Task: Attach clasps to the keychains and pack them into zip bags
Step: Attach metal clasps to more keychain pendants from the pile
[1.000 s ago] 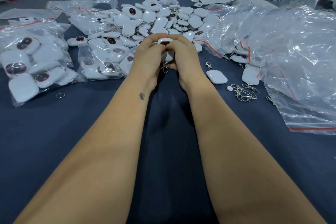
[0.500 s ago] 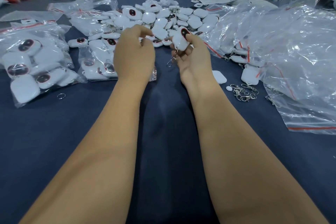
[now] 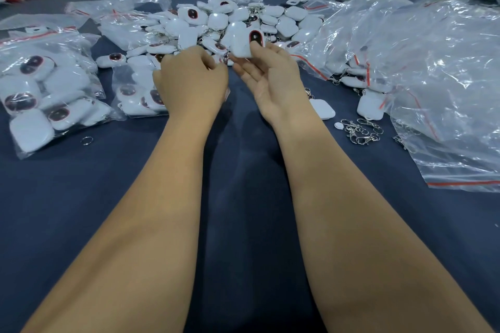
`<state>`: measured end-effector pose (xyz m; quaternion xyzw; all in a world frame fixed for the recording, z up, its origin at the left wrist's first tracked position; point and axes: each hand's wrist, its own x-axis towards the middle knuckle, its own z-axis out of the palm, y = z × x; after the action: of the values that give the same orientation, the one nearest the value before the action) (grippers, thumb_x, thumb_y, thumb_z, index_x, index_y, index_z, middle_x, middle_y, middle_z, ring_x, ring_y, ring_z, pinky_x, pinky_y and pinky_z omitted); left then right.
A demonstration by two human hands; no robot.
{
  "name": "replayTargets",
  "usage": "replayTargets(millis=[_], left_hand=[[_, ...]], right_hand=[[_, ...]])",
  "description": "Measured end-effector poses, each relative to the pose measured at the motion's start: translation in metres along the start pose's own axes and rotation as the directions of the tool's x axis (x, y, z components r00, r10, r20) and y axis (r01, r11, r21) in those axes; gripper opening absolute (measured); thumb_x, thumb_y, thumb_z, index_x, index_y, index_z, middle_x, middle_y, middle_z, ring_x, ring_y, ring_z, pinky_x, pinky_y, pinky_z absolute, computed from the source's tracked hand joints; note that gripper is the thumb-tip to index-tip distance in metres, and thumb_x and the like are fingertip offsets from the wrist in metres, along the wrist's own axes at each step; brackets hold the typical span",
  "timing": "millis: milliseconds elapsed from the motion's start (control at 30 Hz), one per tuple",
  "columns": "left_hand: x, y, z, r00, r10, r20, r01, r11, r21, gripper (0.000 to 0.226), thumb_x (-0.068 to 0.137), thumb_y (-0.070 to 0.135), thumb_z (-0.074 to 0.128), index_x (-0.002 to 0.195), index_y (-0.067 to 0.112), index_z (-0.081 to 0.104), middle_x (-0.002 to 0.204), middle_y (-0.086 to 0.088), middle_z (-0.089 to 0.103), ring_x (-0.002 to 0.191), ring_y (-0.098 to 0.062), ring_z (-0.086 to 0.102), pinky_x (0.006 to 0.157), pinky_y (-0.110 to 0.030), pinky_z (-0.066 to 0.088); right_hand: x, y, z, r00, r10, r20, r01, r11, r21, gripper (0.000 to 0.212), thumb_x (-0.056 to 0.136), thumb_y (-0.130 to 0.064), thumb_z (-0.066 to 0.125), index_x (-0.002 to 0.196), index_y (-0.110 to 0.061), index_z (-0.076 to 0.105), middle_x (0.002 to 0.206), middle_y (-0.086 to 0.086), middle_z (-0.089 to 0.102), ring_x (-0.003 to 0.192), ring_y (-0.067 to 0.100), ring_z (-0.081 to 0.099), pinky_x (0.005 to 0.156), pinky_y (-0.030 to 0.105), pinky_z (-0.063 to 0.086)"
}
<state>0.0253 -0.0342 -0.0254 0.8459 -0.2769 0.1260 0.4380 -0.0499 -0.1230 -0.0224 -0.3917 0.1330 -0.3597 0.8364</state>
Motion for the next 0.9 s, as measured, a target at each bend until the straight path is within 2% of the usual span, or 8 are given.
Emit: replayTargets(millis=[133, 400, 500, 600, 667, 733, 833, 900], left_hand=[[0.000, 0.001, -0.003, 0.992, -0.120, -0.037, 0.103, 0.946, -0.308, 0.008, 0.083, 0.025, 0.055, 0.081, 0.022, 0.062, 0.069, 0.013, 0.057, 0.072, -0.008, 0.054, 0.058, -0.020, 0.037], [0.003, 0.003, -0.007, 0.976, -0.160, -0.146, 0.065, 0.860, -0.505, 0.018, 0.077, 0.019, 0.056, 0.064, 0.030, 0.054, 0.065, 0.014, 0.056, 0.064, -0.001, 0.049, 0.064, -0.016, 0.041], [0.001, 0.003, -0.006, 0.986, -0.060, -0.156, -0.011, 0.908, -0.419, 0.017, 0.076, 0.021, 0.055, 0.063, 0.032, 0.055, 0.067, 0.014, 0.058, 0.079, -0.009, 0.059, 0.071, -0.023, 0.045], [-0.001, 0.002, -0.006, 0.984, 0.018, -0.179, -0.077, 0.943, -0.324, 0.011, 0.074, 0.026, 0.053, 0.067, 0.030, 0.060, 0.067, 0.015, 0.059, 0.091, -0.021, 0.061, 0.080, -0.036, 0.049], [0.000, 0.002, -0.006, 0.984, 0.028, -0.175, -0.081, 0.950, -0.302, 0.011, 0.074, 0.028, 0.052, 0.069, 0.029, 0.062, 0.066, 0.016, 0.059, 0.092, -0.022, 0.061, 0.083, -0.040, 0.049], [0.000, 0.002, -0.004, 0.989, 0.040, -0.142, -0.074, 0.966, -0.248, 0.015, 0.076, 0.029, 0.051, 0.075, 0.025, 0.065, 0.074, 0.013, 0.061, 0.095, -0.023, 0.059, 0.086, -0.041, 0.048], [-0.003, 0.000, 0.000, 0.996, 0.061, -0.068, -0.070, 0.990, -0.125, 0.017, 0.083, 0.028, 0.051, 0.086, 0.024, 0.067, 0.082, 0.012, 0.059, 0.104, -0.024, 0.054, 0.092, -0.040, 0.044], [-0.004, -0.001, 0.002, 0.997, 0.072, -0.037, -0.074, 0.995, -0.072, 0.018, 0.086, 0.028, 0.052, 0.093, 0.024, 0.068, 0.082, 0.012, 0.059, 0.107, -0.024, 0.052, 0.093, -0.037, 0.041]], right_hand=[[-0.003, 0.005, 0.007, 1.000, 0.022, 0.005, -0.022, 0.995, -0.096, 0.016, 0.095, 0.008, 0.051, 0.104, -0.004, 0.045, 0.088, 0.020, 0.065, 0.073, 0.026, 0.068, 0.077, 0.033, 0.060], [-0.007, 0.017, 0.015, 0.997, -0.023, -0.075, -0.007, 0.930, -0.369, 0.022, 0.093, 0.001, 0.059, 0.104, -0.007, 0.042, 0.090, 0.015, 0.059, 0.064, 0.016, 0.064, 0.061, 0.024, 0.057], [-0.009, 0.020, 0.017, 0.995, -0.042, 0.090, 0.093, 0.712, -0.696, 0.008, 0.094, -0.002, 0.056, 0.097, 0.002, 0.063, 0.080, 0.018, 0.065, 0.072, 0.017, 0.057, 0.069, 0.034, 0.052], [-0.017, 0.021, 0.018, 0.977, 0.029, 0.210, 0.155, 0.578, -0.801, 0.026, 0.092, 0.003, 0.046, 0.075, -0.002, 0.065, 0.063, 0.003, 0.060, 0.061, 0.008, 0.052, 0.061, 0.022, 0.044], [-0.020, 0.019, 0.020, 0.979, -0.030, 0.201, 0.188, 0.515, -0.837, 0.024, 0.089, 0.001, 0.046, 0.075, 0.000, 0.065, 0.065, 0.005, 0.060, 0.066, 0.014, 0.053, 0.064, 0.026, 0.042], [-0.019, 0.016, 0.021, 0.976, -0.163, 0.142, 0.189, 0.323, -0.927, 0.024, 0.087, -0.006, 0.047, 0.082, -0.013, 0.070, 0.080, 0.000, 0.068, 0.082, 0.017, 0.059, 0.075, 0.032, 0.045], [-0.016, 0.007, 0.015, 0.927, -0.375, 0.000, -0.062, -0.154, -0.986, 0.030, 0.084, -0.016, 0.044, 0.106, -0.022, 0.064, 0.118, 0.002, 0.060, 0.119, 0.026, 0.045, 0.097, 0.047, 0.032], [-0.018, 0.003, 0.012, 0.930, -0.348, -0.115, -0.216, -0.269, -0.939, 0.038, 0.082, -0.018, 0.044, 0.118, -0.020, 0.056, 0.136, 0.009, 0.043, 0.133, 0.033, 0.027, 0.105, 0.071, 0.015]])
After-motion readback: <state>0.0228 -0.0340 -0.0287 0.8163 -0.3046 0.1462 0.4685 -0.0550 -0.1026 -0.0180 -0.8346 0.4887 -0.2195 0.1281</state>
